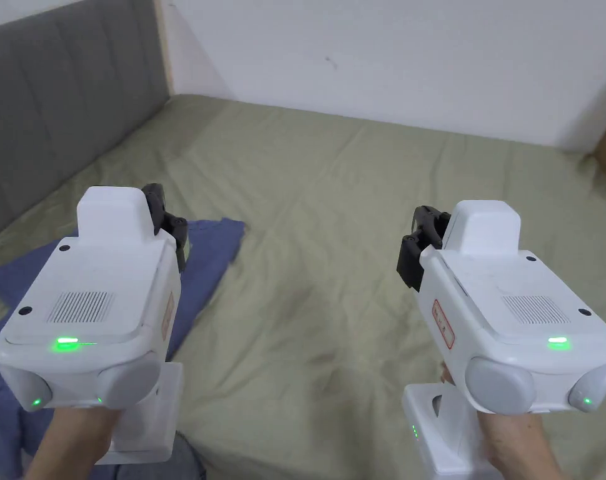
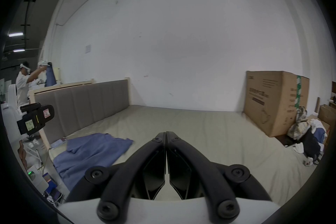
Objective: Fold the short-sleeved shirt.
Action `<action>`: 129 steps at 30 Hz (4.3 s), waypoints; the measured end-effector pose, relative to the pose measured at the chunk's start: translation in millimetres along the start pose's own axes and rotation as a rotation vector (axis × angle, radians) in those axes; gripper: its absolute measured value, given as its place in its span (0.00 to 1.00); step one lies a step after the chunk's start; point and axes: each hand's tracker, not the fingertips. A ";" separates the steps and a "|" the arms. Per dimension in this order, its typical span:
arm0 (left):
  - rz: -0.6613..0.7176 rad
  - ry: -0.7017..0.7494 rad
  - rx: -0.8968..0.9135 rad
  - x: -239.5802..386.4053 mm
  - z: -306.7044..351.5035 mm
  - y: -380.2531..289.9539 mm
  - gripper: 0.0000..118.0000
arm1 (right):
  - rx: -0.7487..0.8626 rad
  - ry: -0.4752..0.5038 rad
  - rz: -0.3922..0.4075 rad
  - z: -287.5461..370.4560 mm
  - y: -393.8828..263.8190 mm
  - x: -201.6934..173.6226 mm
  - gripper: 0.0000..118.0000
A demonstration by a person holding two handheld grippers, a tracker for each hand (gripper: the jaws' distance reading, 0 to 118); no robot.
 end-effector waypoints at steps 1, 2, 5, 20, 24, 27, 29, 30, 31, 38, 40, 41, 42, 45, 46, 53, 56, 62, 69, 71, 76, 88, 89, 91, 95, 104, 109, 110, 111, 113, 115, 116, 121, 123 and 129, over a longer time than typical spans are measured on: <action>0.001 0.028 0.001 -9.4 2.6 0.0 0.00 | -0.002 0.022 0.003 -4.2 0.1 -7.7 0.00; 0.000 0.054 0.003 -16.5 7.4 -0.7 0.00 | -0.004 0.043 0.005 -7.8 0.3 -14.6 0.00; 0.002 0.118 0.002 -40.8 16.8 -1.7 0.00 | -0.007 0.109 0.017 -17.3 0.7 -36.0 0.00; 0.018 0.229 -0.038 -84.5 32.9 -14.9 0.00 | -0.017 0.250 0.055 -36.9 -1.1 -87.7 0.00; 0.025 0.217 -0.094 -84.4 18.0 -14.7 0.05 | -0.019 0.255 0.064 -41.8 1.3 -91.3 0.00; 0.027 0.187 -0.167 -90.1 -8.7 -16.7 0.42 | -0.018 0.260 0.064 -47.5 4.2 -93.2 0.00; 0.018 0.166 -0.236 -92.5 -32.0 -17.7 0.65 | -0.017 0.259 0.068 -52.4 5.8 -94.5 0.00; 0.027 0.155 -0.257 -93.9 -44.9 -17.6 0.74 | -0.017 0.258 0.065 -55.1 6.3 -94.5 0.00; 0.029 0.136 -0.299 -95.7 -60.7 -18.4 0.90 | -0.017 0.258 0.062 -58.2 6.6 -94.2 0.00; 0.094 0.021 -0.538 -100.0 -183.7 -41.1 1.00 | -0.059 0.251 0.057 -89.6 1.3 -89.0 0.00; 0.066 -0.004 -0.636 -94.7 -226.2 -53.9 1.00 | -0.076 0.245 0.065 -101.2 -3.0 -85.7 0.00; 0.043 -0.023 -0.690 -90.9 -246.8 -60.9 1.00 | -0.090 0.240 0.067 -107.6 -5.6 -83.5 0.00; 0.020 -0.032 -0.747 -90.5 -269.7 -69.7 1.00 | -0.105 0.237 0.063 -114.5 -9.0 -79.9 0.00; -0.017 -0.047 -0.876 -79.1 -320.5 -94.6 1.00 | -0.144 0.218 0.059 -133.4 -19.1 -70.6 0.00; -0.017 -0.052 -0.916 -77.6 -335.8 -104.6 1.00 | -0.155 0.212 0.061 -139.1 -22.6 -67.5 0.00; -0.081 0.018 -1.109 -68.8 -401.1 -172.3 1.00 | -0.224 0.162 0.055 -164.1 -47.7 -45.3 0.00; -0.081 -0.016 -1.135 -59.7 -389.5 -178.0 0.97 | -0.250 0.143 0.049 -168.6 -56.9 -36.2 0.00; 0.018 -0.097 -1.171 -57.1 -388.6 -168.6 0.01 | -0.289 0.124 -0.002 -167.4 -67.5 -29.6 0.00; 0.113 -0.015 -1.044 -61.4 -360.3 -143.8 0.00 | -0.269 0.132 0.012 -139.2 -55.6 -33.4 0.00; 0.134 0.002 -0.948 -67.8 -341.8 -126.8 0.00 | -0.256 0.130 0.012 -129.8 -50.1 -31.8 0.00; 0.177 0.011 -0.812 -89.4 -300.1 -83.4 0.00 | -0.203 0.118 0.001 -97.0 -33.6 -25.7 0.00; 0.172 -0.075 -0.402 -68.8 -166.8 136.0 0.00 | -0.065 0.046 -0.029 -5.2 -5.4 0.2 0.00; 0.168 -0.097 -0.367 -62.8 -159.3 155.9 0.00 | -0.056 0.040 -0.036 1.2 -3.3 3.4 0.00; 0.159 -0.143 -0.303 -48.4 -146.7 199.9 0.00 | -0.027 0.020 -0.042 15.4 2.4 10.1 0.00; 0.116 -0.201 -0.184 -10.1 -131.9 270.5 0.00 | 0.028 -0.027 -0.038 40.3 14.0 24.0 0.00; 0.127 -0.353 -0.099 84.2 -127.5 361.1 0.00 | 0.106 -0.173 -0.042 81.7 33.6 58.9 0.00; 0.101 -0.415 -0.158 141.3 -142.4 341.6 0.00 | 0.107 -0.250 -0.049 100.0 30.3 80.2 0.00; 0.096 -0.429 -0.178 153.3 -143.5 330.2 0.00 | 0.106 -0.261 -0.051 103.4 28.9 83.7 0.00; 0.091 -0.449 -0.207 165.1 -147.2 317.3 0.00 | 0.103 -0.272 -0.052 106.5 27.3 87.3 0.00; 0.084 -0.478 -0.281 187.9 -156.9 287.1 0.00 | 0.093 -0.294 -0.055 110.6 23.8 93.6 0.00; 0.071 -0.502 -0.365 210.8 -165.2 246.7 0.00 | 0.083 -0.312 -0.063 114.1 20.0 100.0 0.00; 0.060 -0.505 -0.409 221.9 -169.8 224.8 0.00 | 0.079 -0.320 -0.067 115.0 17.9 102.7 0.00; -0.047 -0.513 -0.619 268.0 -180.2 100.8 0.00 | 0.049 -0.349 -0.075 116.1 8.3 112.8 0.00; -0.104 -0.512 -0.714 278.1 -170.8 47.2 0.00 | 0.031 -0.355 -0.079 113.7 4.6 116.9 0.00; -0.174 -0.473 -1.032 293.4 -158.9 -100.3 0.00 | -0.013 -0.367 -0.088 102.2 -6.7 124.9 0.00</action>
